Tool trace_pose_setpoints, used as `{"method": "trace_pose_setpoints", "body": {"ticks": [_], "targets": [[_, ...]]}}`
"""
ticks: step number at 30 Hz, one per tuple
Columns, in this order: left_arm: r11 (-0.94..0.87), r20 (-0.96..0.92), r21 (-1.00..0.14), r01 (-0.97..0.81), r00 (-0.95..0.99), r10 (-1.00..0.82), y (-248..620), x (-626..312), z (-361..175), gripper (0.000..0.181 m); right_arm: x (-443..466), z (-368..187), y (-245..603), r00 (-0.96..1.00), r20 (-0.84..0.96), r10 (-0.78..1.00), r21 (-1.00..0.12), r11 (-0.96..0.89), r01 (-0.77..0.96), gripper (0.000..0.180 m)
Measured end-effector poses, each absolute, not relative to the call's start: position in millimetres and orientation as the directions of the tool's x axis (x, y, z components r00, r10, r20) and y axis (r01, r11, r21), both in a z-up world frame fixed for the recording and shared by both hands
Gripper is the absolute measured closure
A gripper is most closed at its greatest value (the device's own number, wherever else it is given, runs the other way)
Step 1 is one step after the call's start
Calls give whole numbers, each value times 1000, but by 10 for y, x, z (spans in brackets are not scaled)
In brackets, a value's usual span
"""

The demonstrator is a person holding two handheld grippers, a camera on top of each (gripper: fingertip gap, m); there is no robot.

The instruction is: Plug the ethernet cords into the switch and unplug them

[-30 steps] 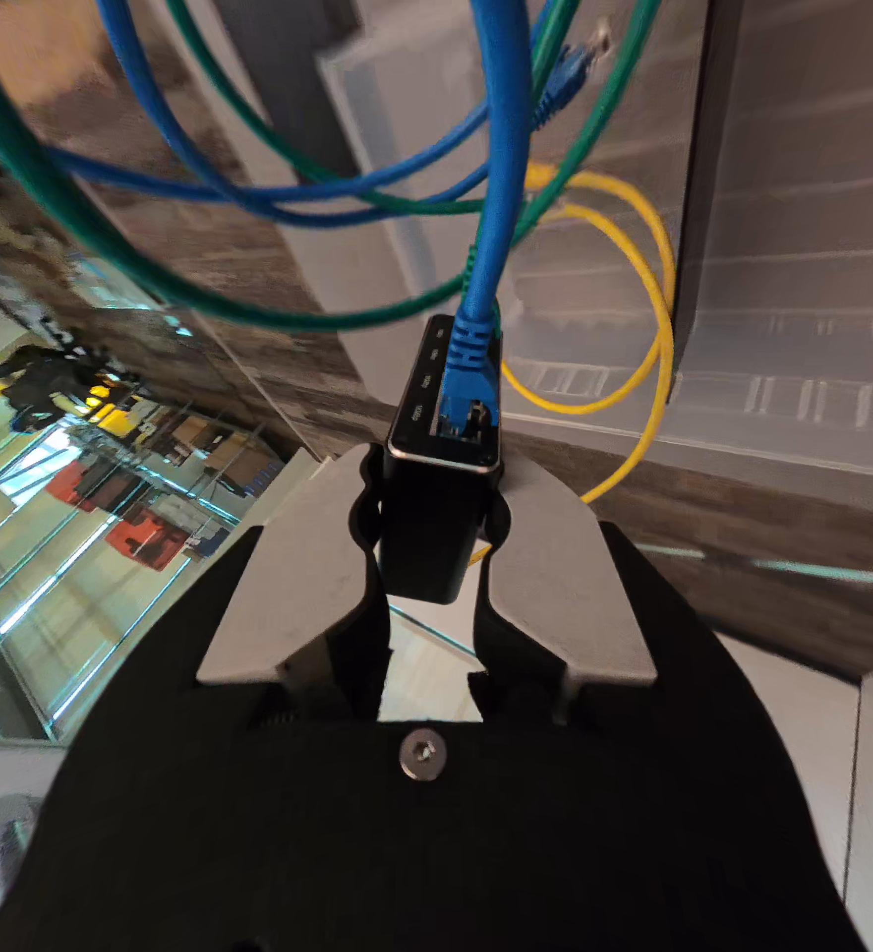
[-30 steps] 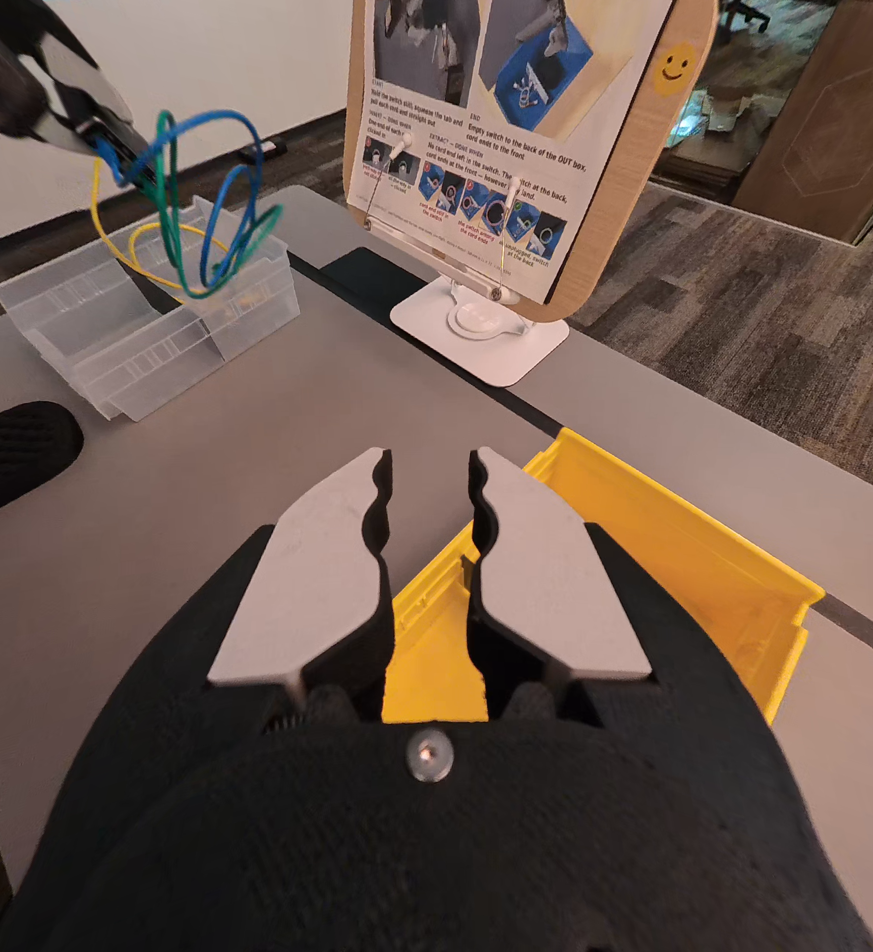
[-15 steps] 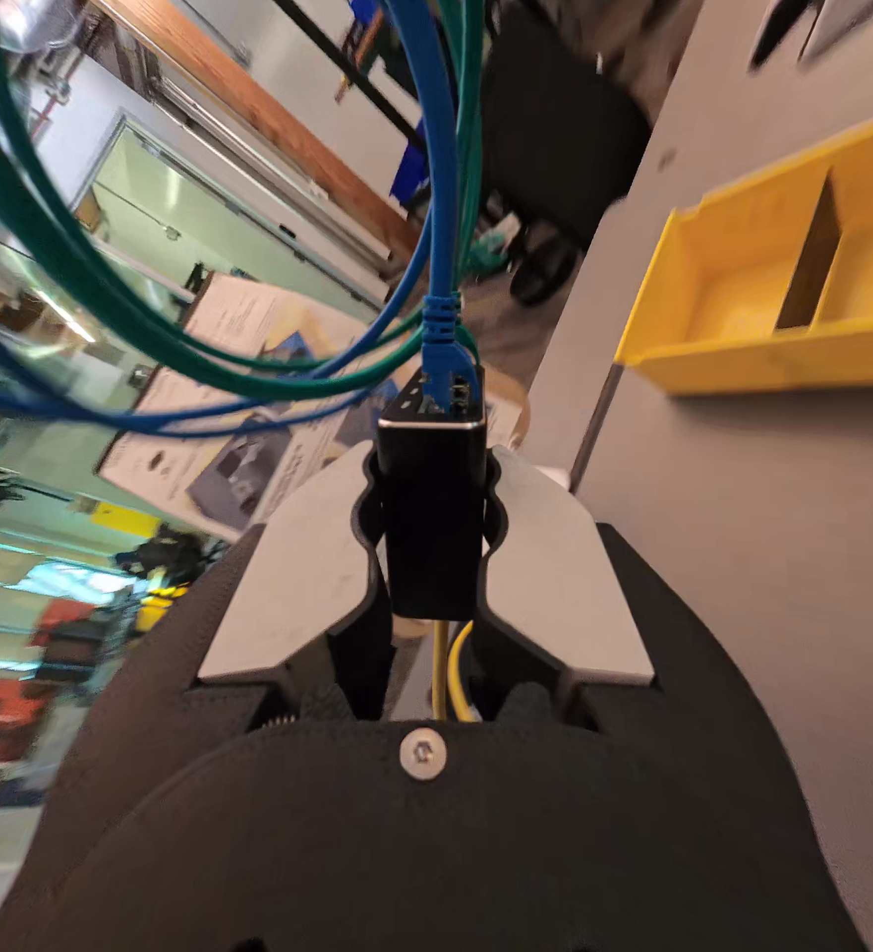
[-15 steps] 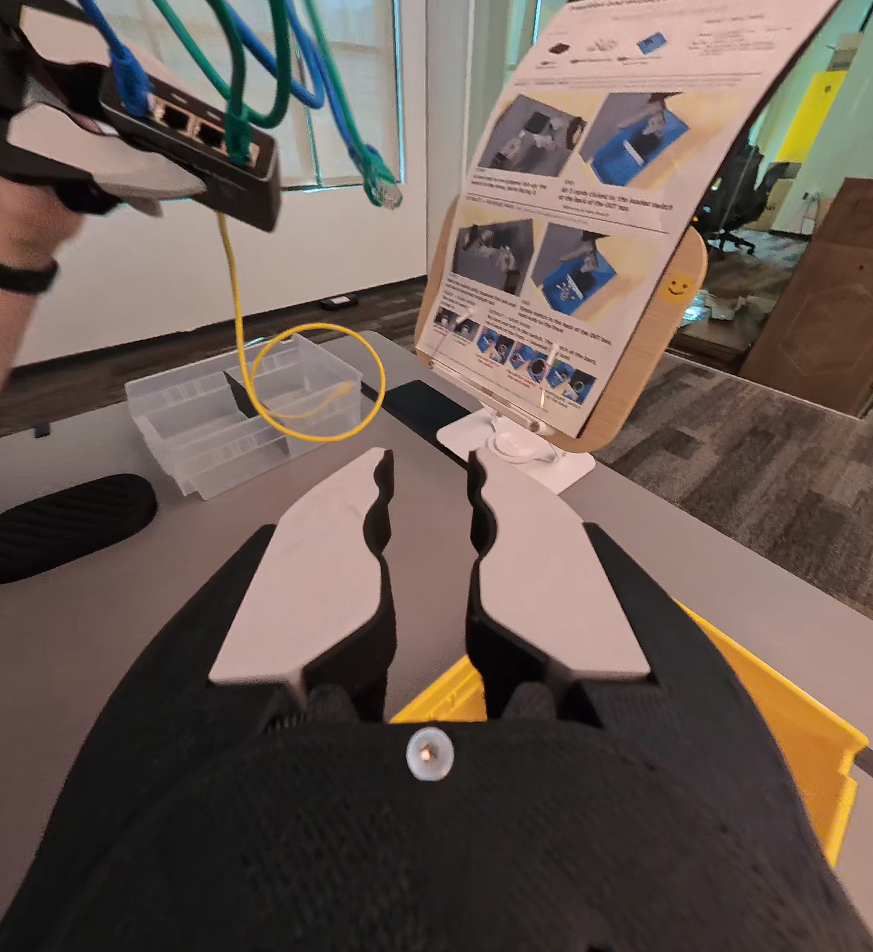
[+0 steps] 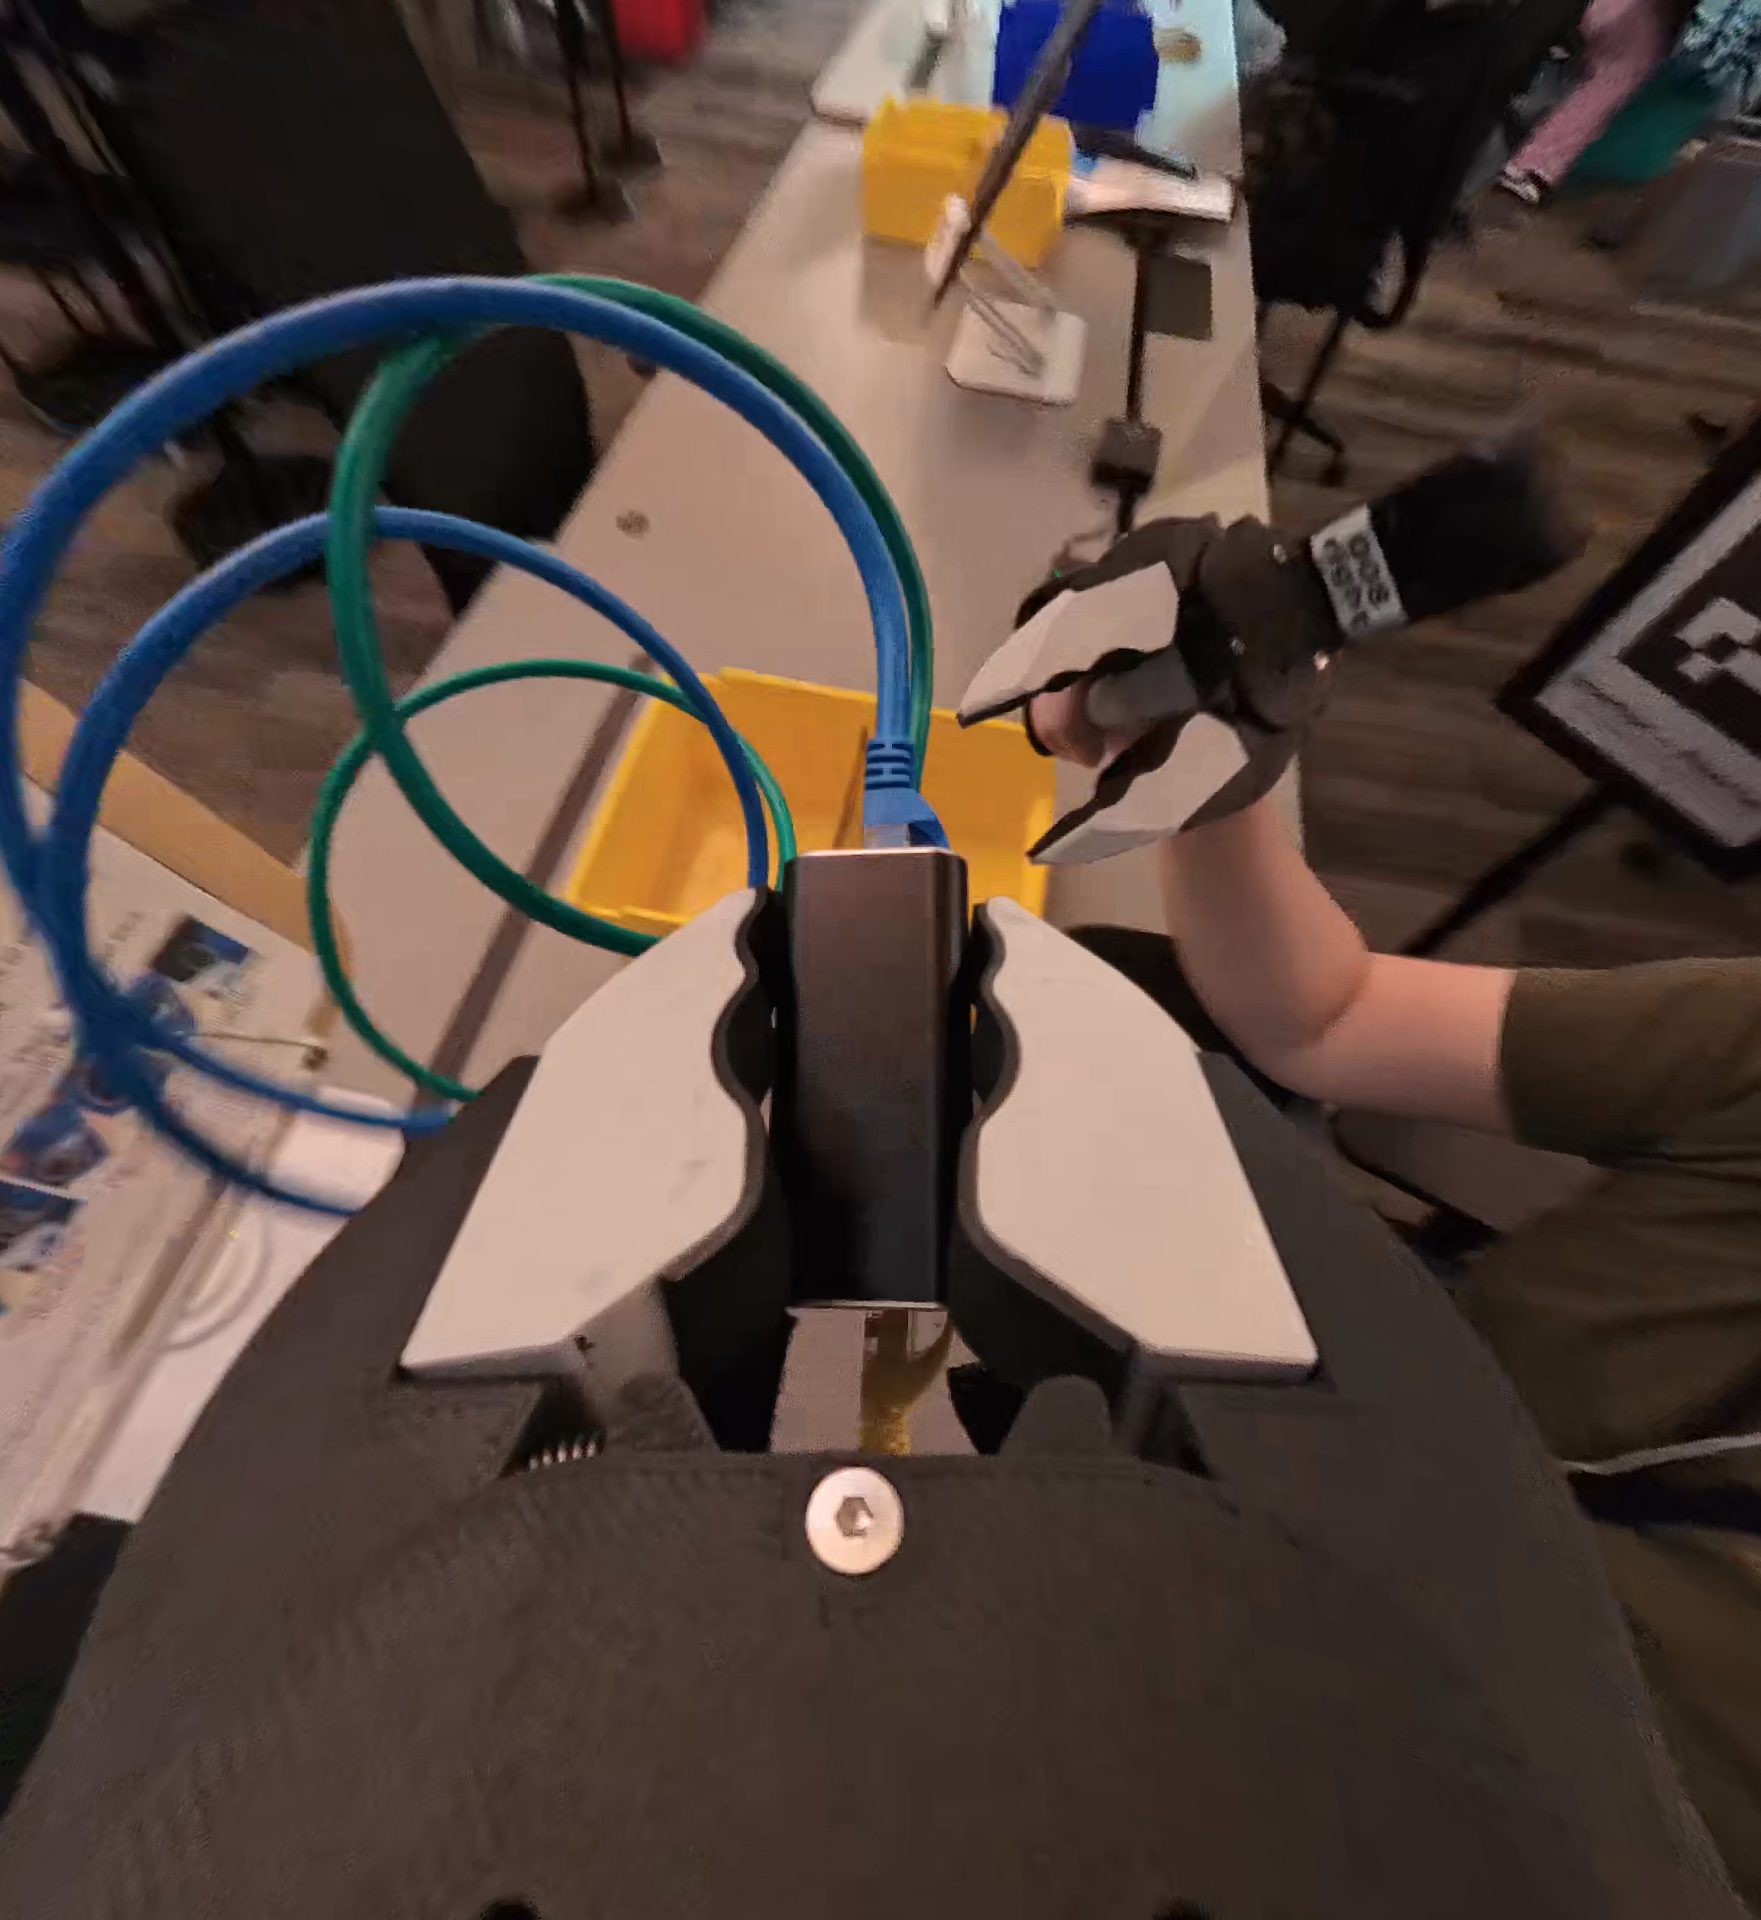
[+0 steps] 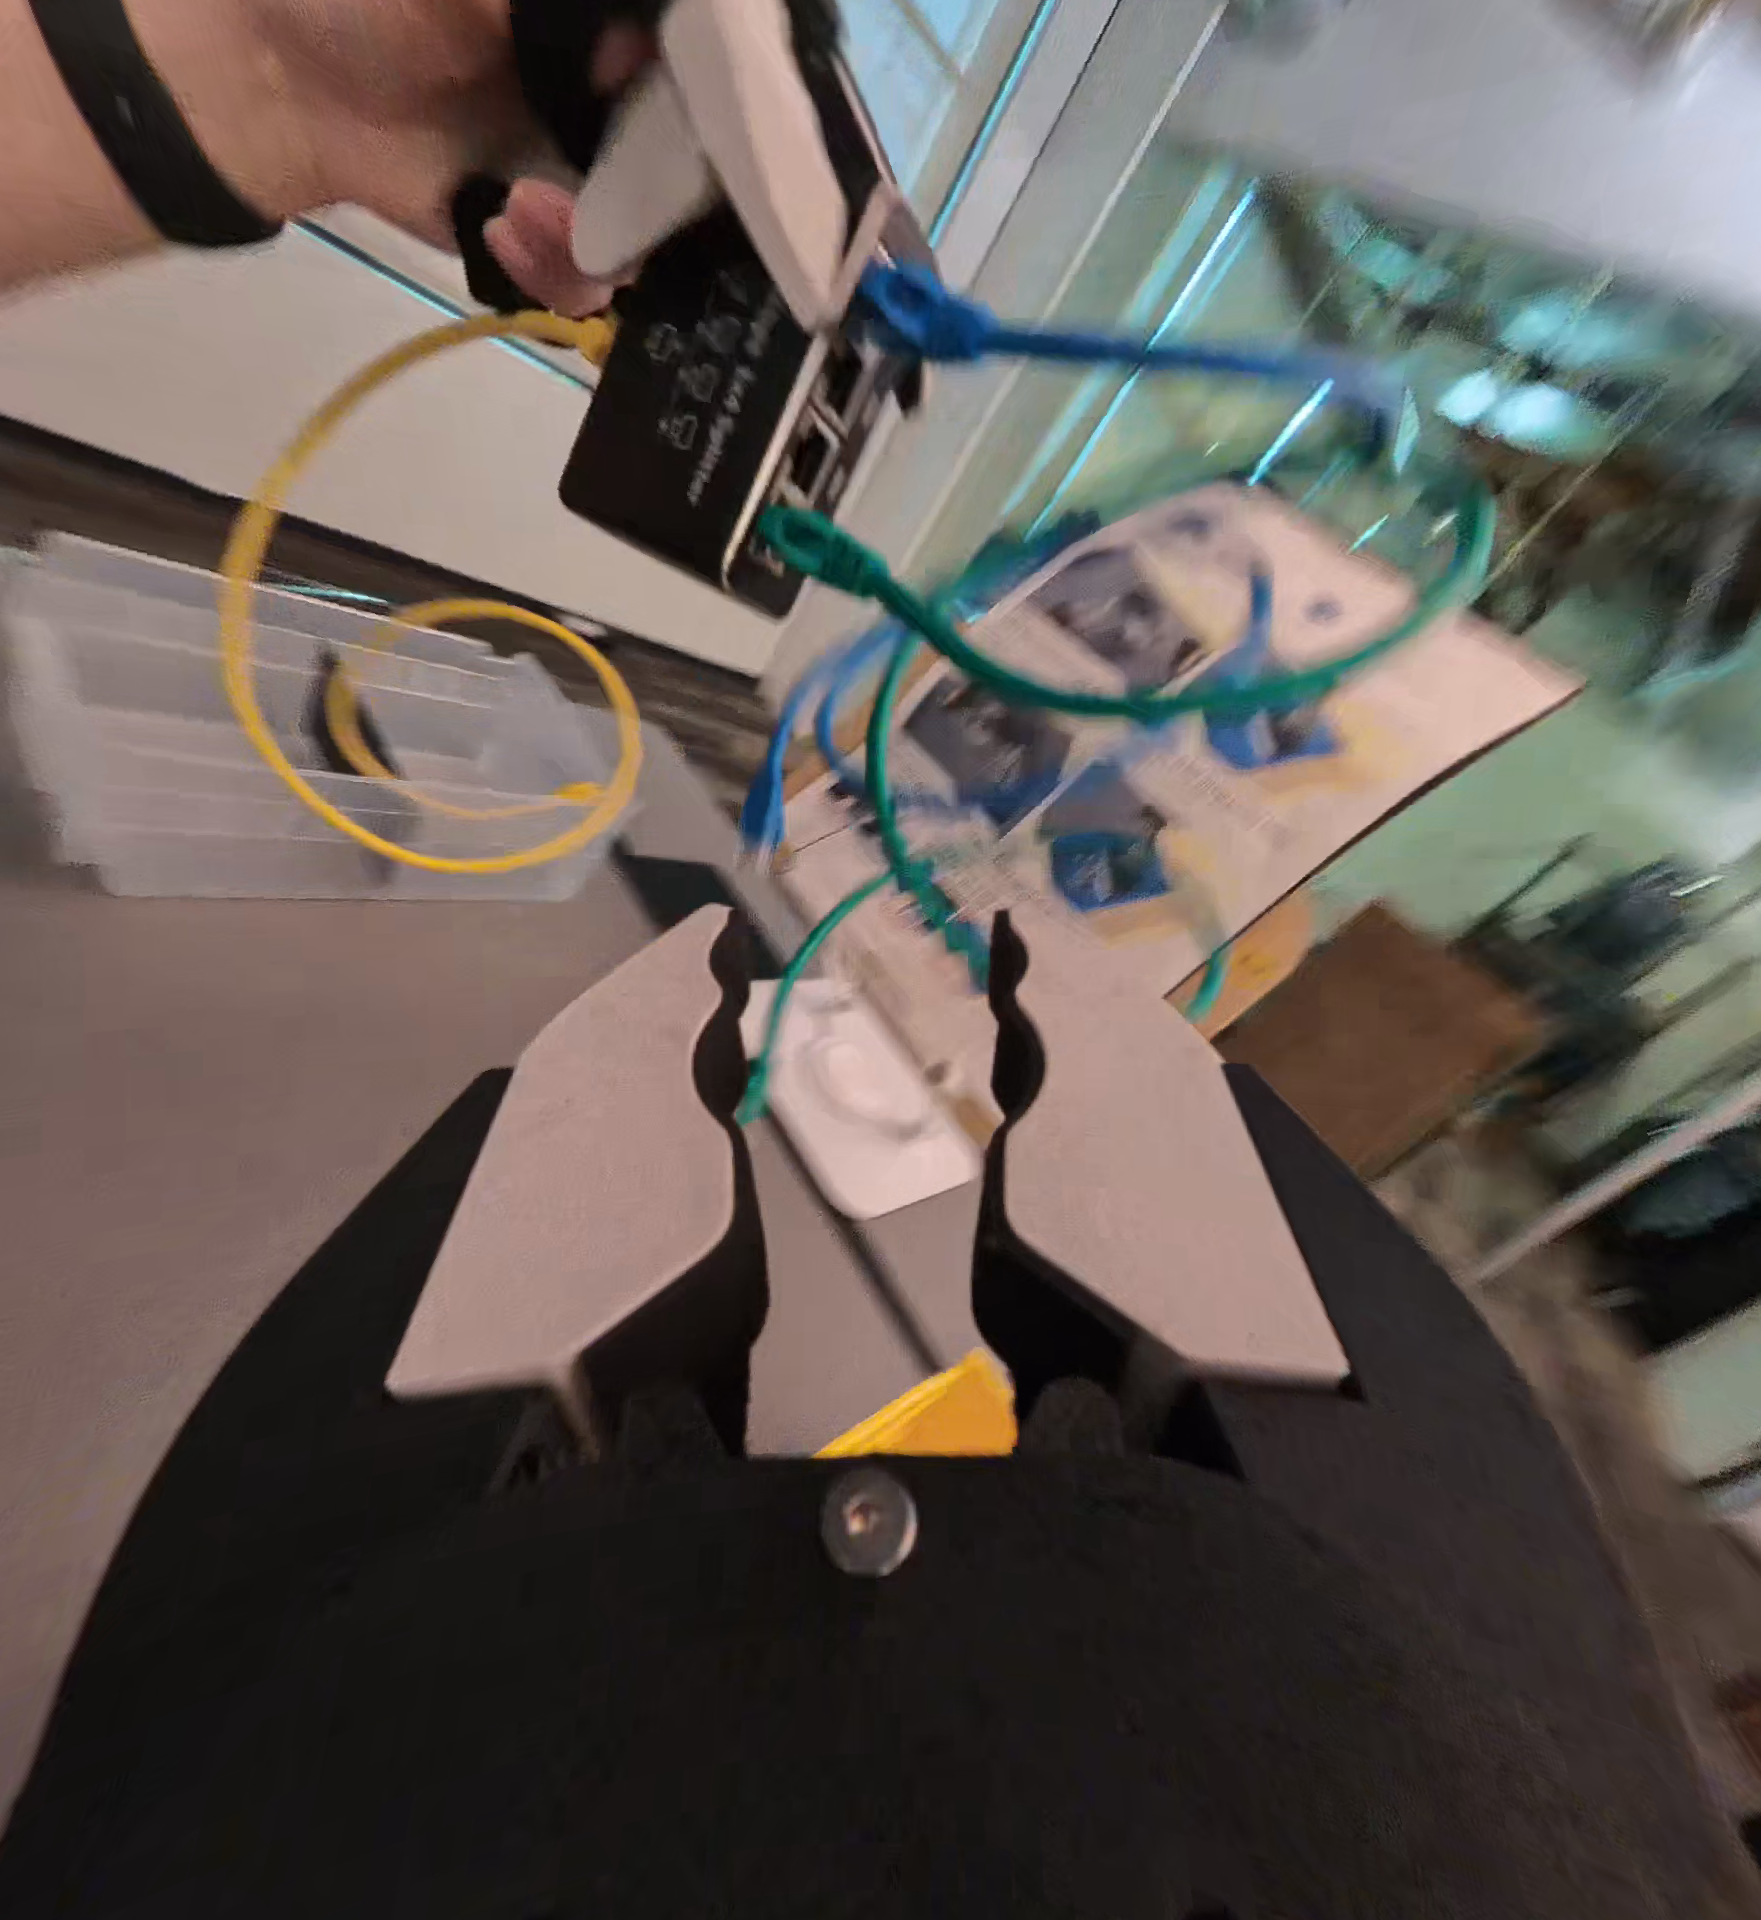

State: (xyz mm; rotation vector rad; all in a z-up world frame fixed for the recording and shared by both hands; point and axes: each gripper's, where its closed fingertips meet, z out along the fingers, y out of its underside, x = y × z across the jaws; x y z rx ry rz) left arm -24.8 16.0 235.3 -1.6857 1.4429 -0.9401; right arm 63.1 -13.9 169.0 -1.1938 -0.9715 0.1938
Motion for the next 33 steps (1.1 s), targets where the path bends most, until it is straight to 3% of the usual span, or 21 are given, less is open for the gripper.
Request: {"method": "trace_pose_setpoints", "body": {"ticks": [7, 10, 13, 16, 18, 21, 24, 27, 31, 33], "targets": [[-403, 360, -689, -603, 198, -912, 255, -2, 2156, 147, 134, 1913, -486, 541, 823, 172, -469, 744, 475, 137], [-531, 491, -608, -590, 246, -836, 245, 59, 2100, 147, -2, 1881, -411, 446, 887, -118, -250, 689, 680, 131], [-592, 572, -552, -587, 249, -781, 166, 139, 2034, 148, -135, 1826, -248, 375, 888, -265, -156, 593, 790, 122], [-645, 671, -507, -572, 209, -712, 50, 248, 1999, 148, -145, 1846, -117, 357, 842, -404, -128, 494, 860, 122], [-678, 730, -468, -567, 185, -659, 0, 296, 1942, 148, -88, 1931, -201, 390, 774, -499, -122, 486, 865, 143], [-738, 813, -399, -544, 163, -560, -3, 329, 1850, 147, -94, 1881, -219, 383, 804, -456, -121, 505, 855, 144], [-727, 817, -424, -540, 118, -564, 53, 327, 1811, 144, -54, 1829, -164, 357, 836, -416, -128, 486, 865, 147], [-677, 754, -530, -510, 81, -651, 224, 292, 1832, 138, -20, 1808, -122, 410, 849, -333, -204, 510, 836, 147], [-664, 713, -691, -284, -116, -692, 438, 27, 2444, 144, -51, 1724, -82, 426, 861, -276, -220, 555, 803, 148], [-553, 589, -798, -239, -115, -800, 505, -239, 2549, 144, -52, 1679, -65, 481, 856, -188, -277, 618, 736, 147]]}}
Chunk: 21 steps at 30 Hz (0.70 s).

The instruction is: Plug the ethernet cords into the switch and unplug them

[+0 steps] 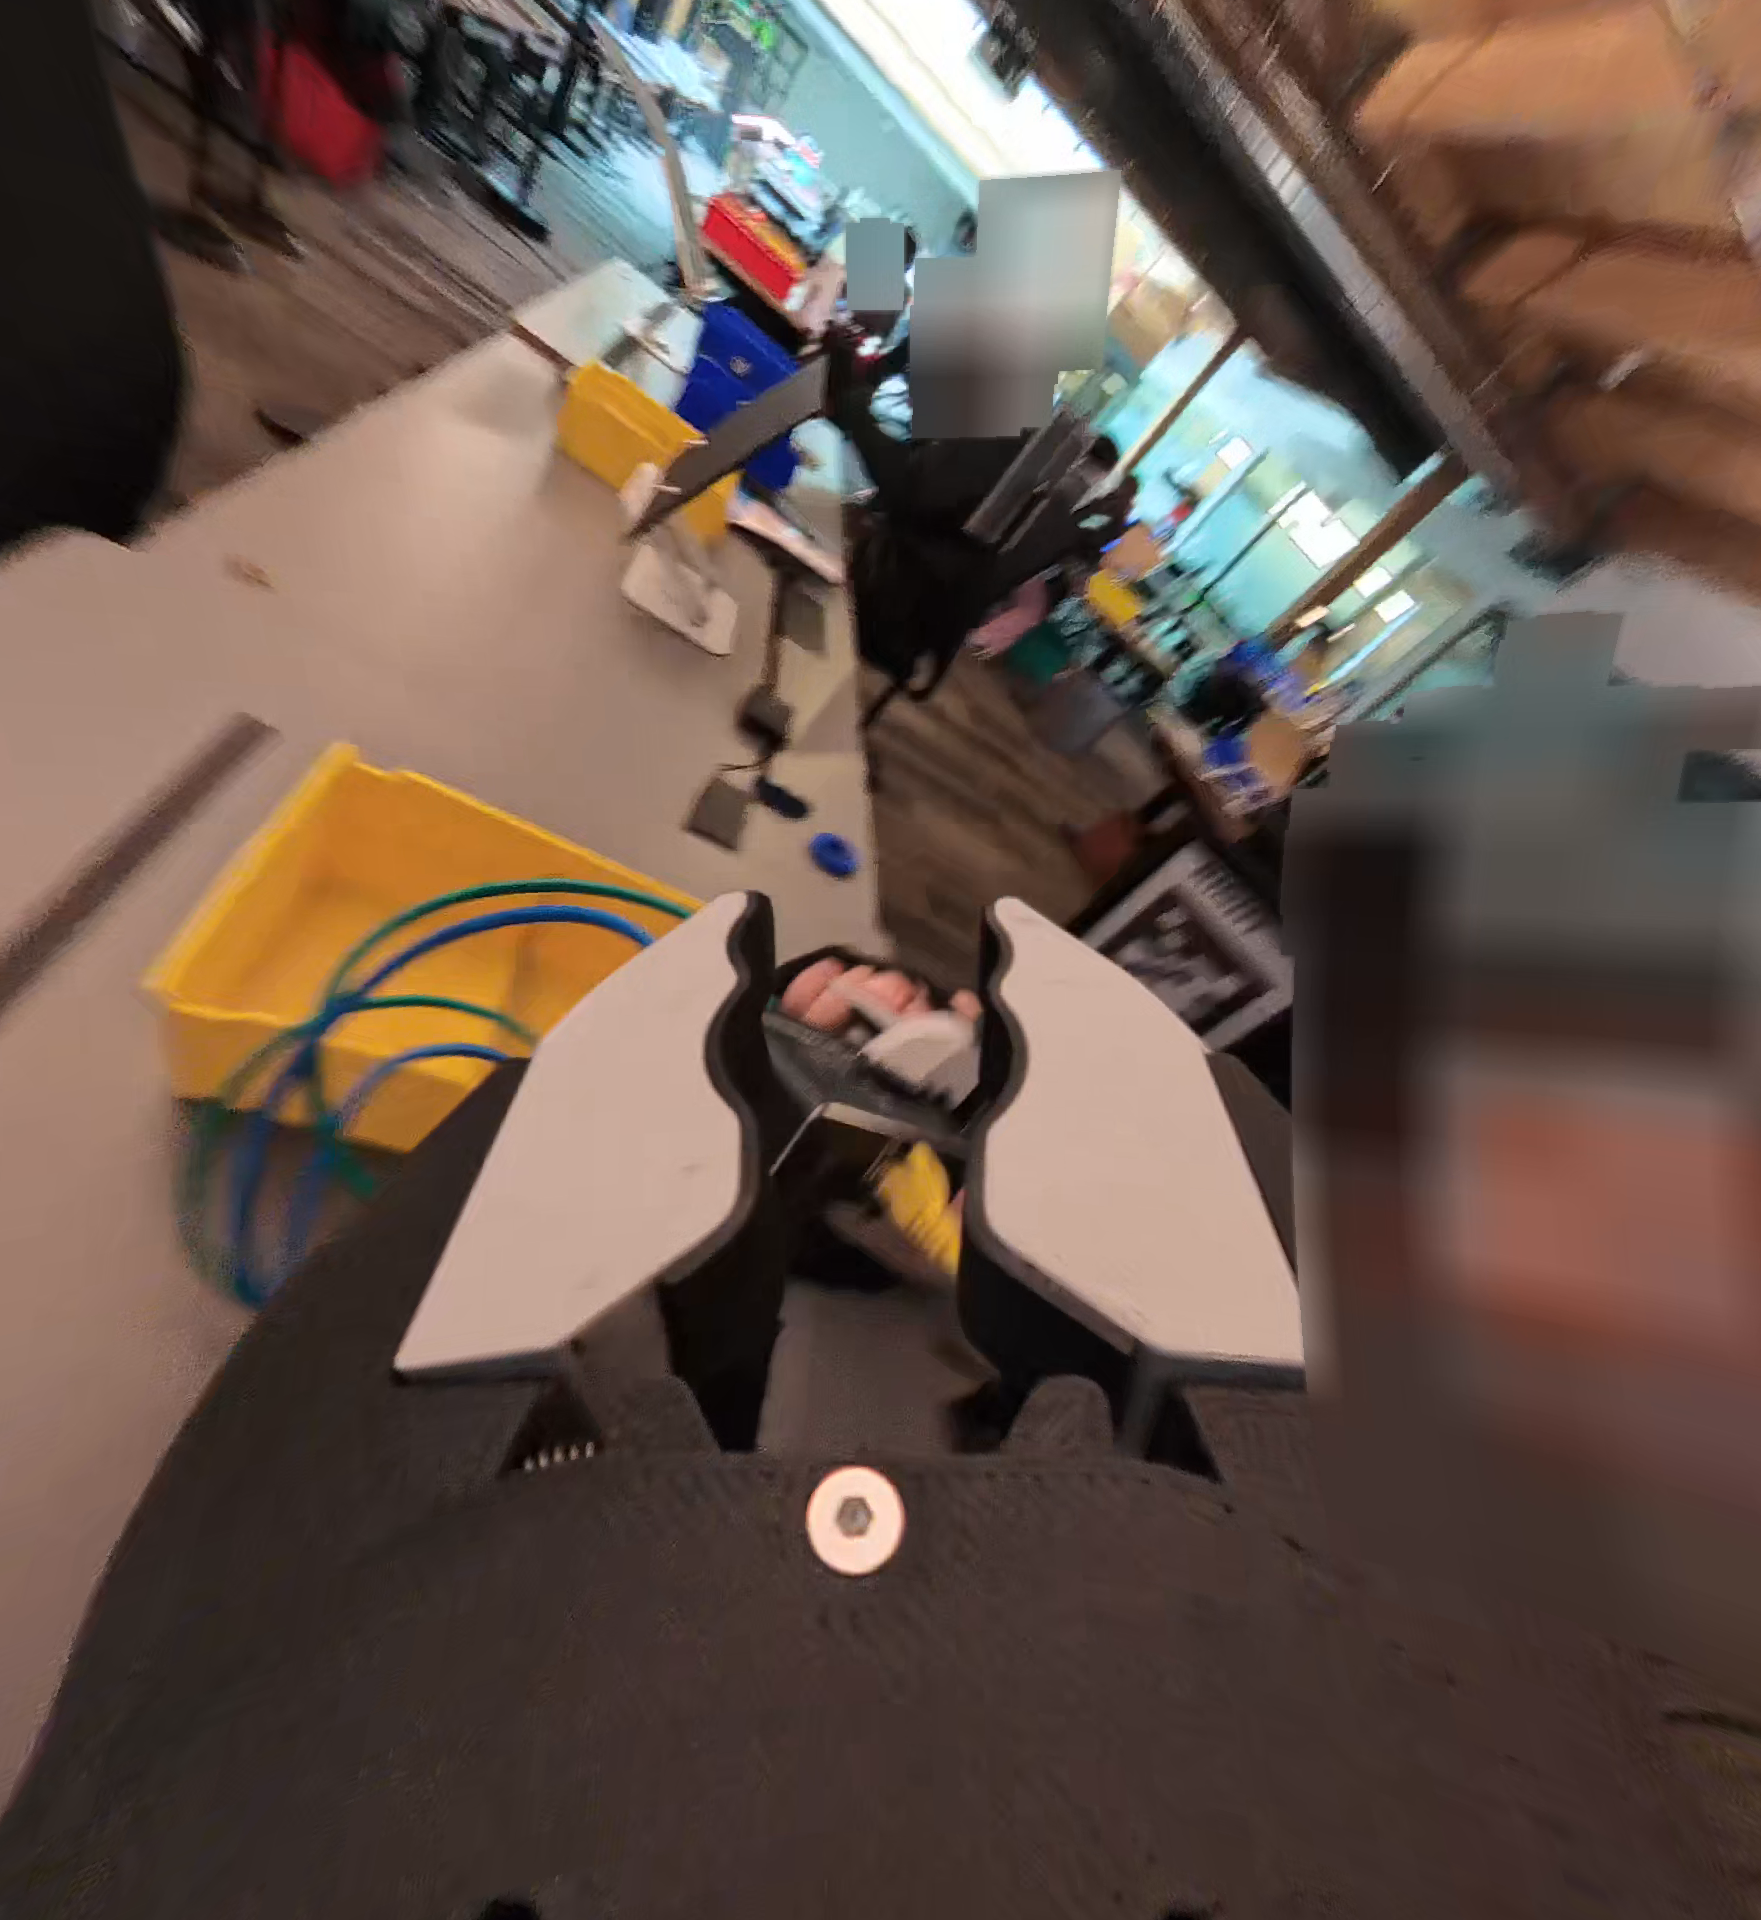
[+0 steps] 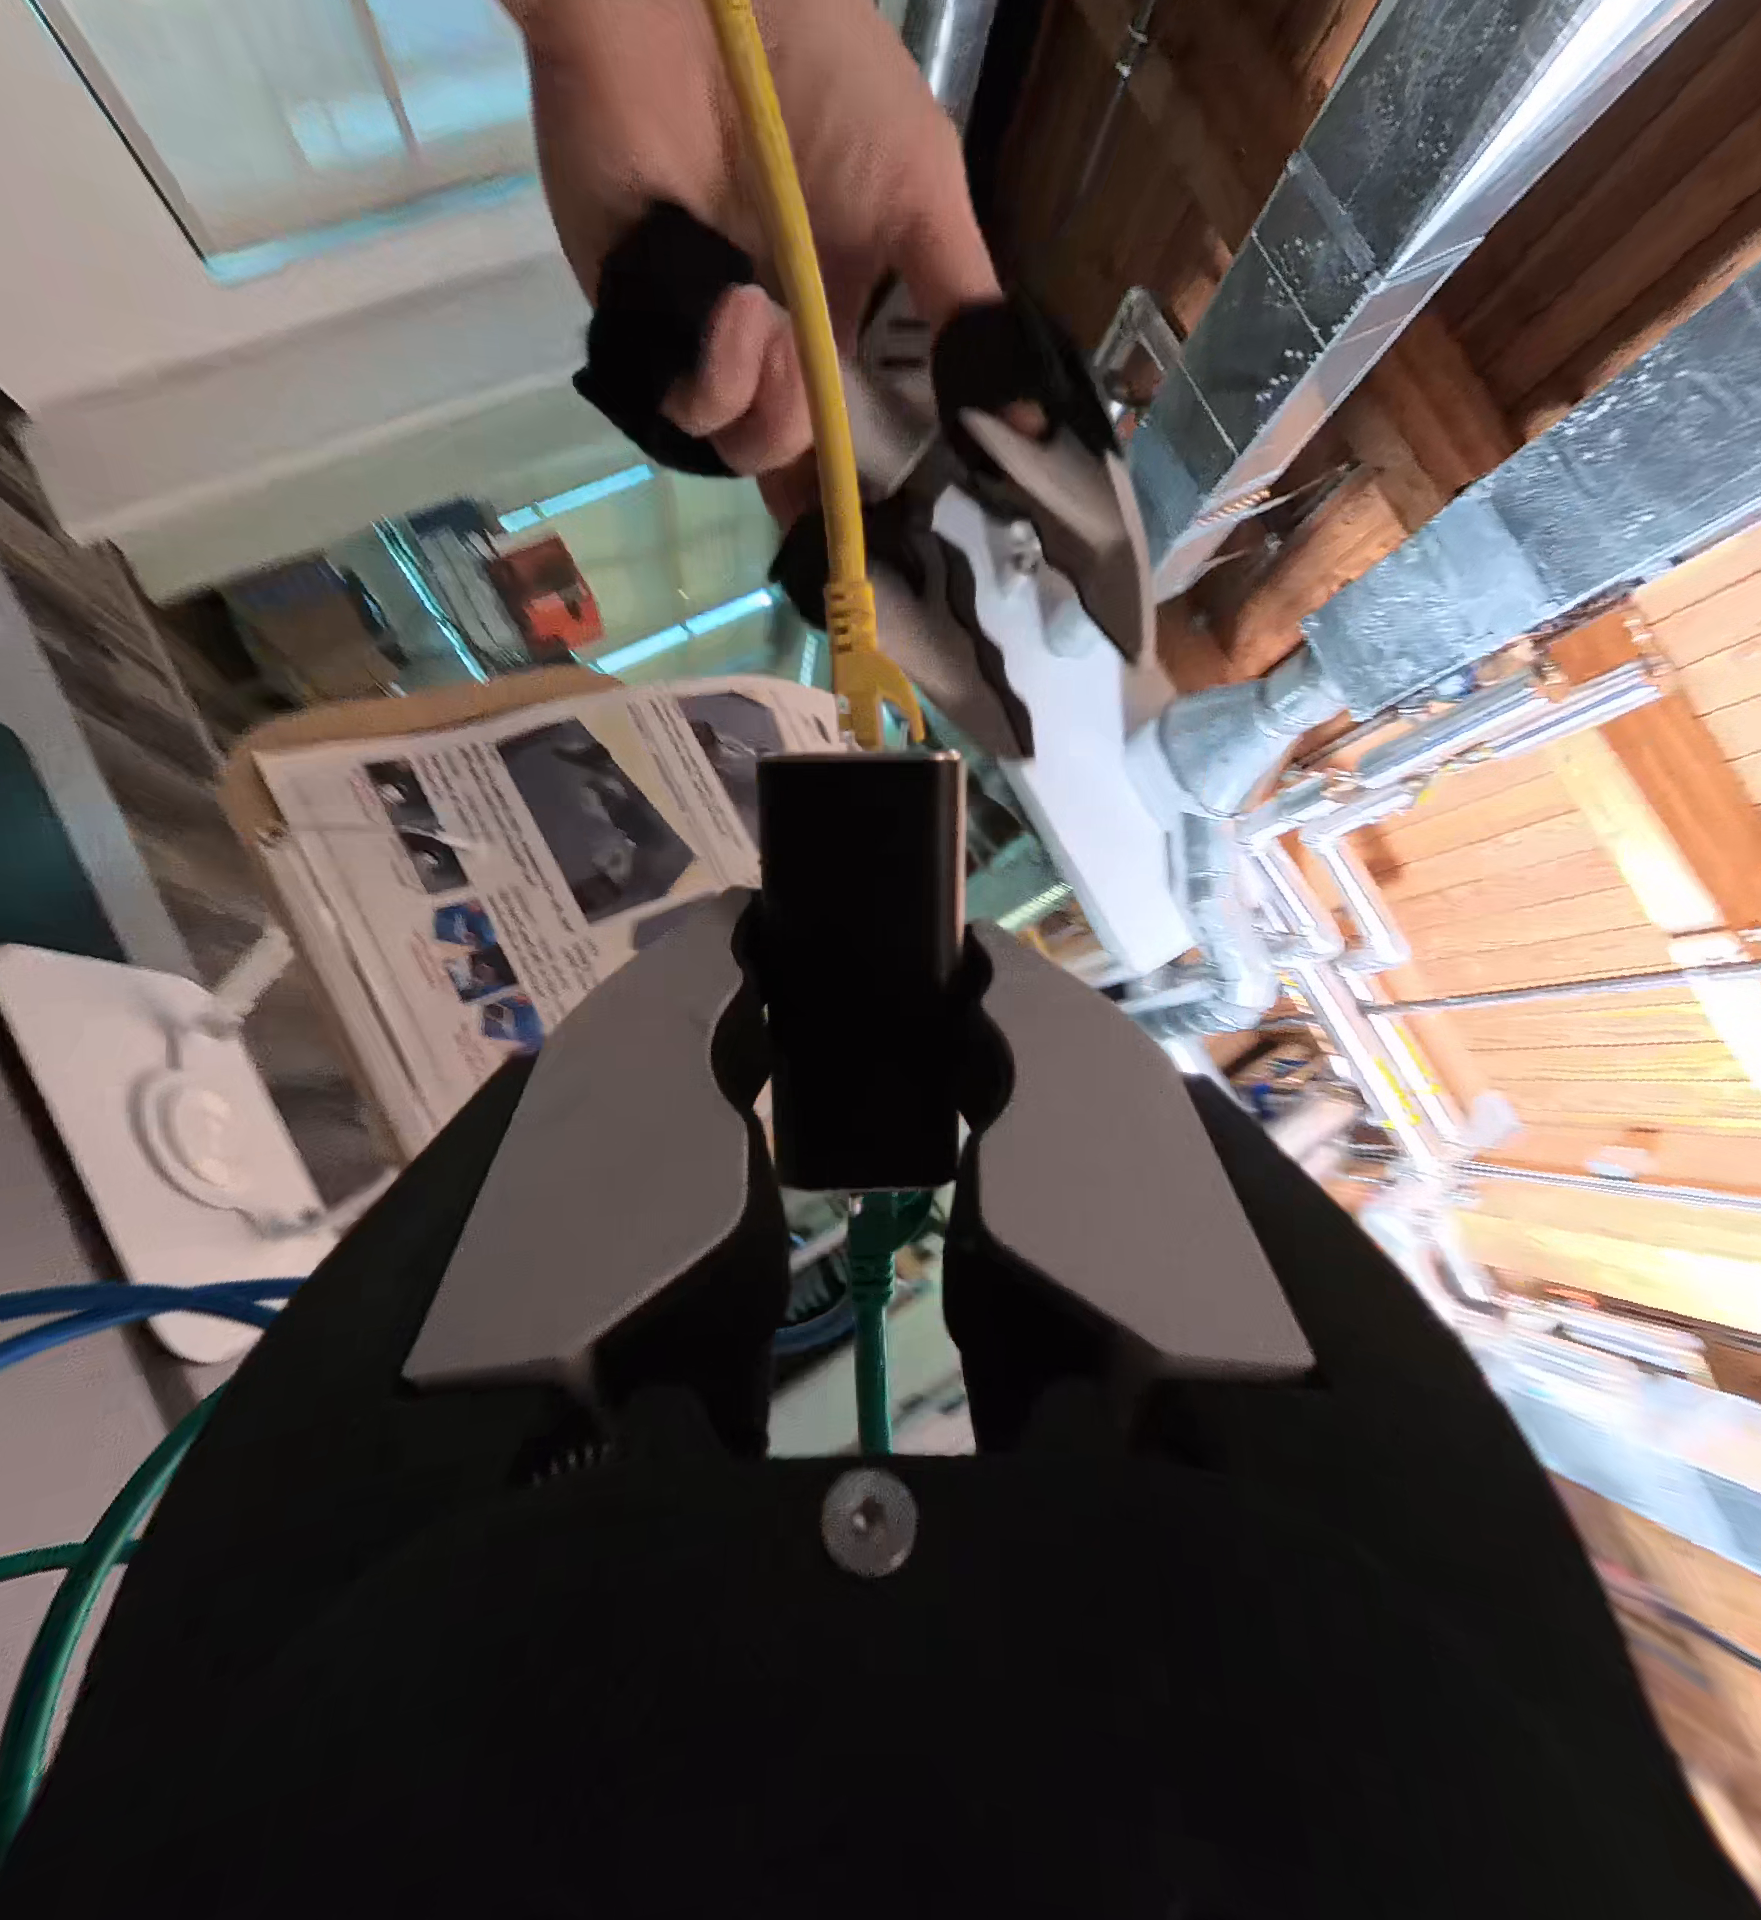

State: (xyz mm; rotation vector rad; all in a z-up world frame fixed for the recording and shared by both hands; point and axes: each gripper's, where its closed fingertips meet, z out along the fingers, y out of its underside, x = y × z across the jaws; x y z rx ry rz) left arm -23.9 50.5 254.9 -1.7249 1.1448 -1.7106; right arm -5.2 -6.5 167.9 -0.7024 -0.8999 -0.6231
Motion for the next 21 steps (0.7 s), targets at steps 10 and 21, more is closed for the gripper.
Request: {"method": "trace_pose_setpoints", "body": {"ticks": [10, 21], "targets": [[114, -104, -981, -159, -67, -992, -88, -519, 1998, 106, 86, 1922, -491, 614, 657, 438, -605, 792, 82, 147], [558, -545, -814, -162, -117, -830, -737, -68, 1721, 135, -165, 1904, -910, 317, 566, 761, -697, 647, -309, 147]]}}
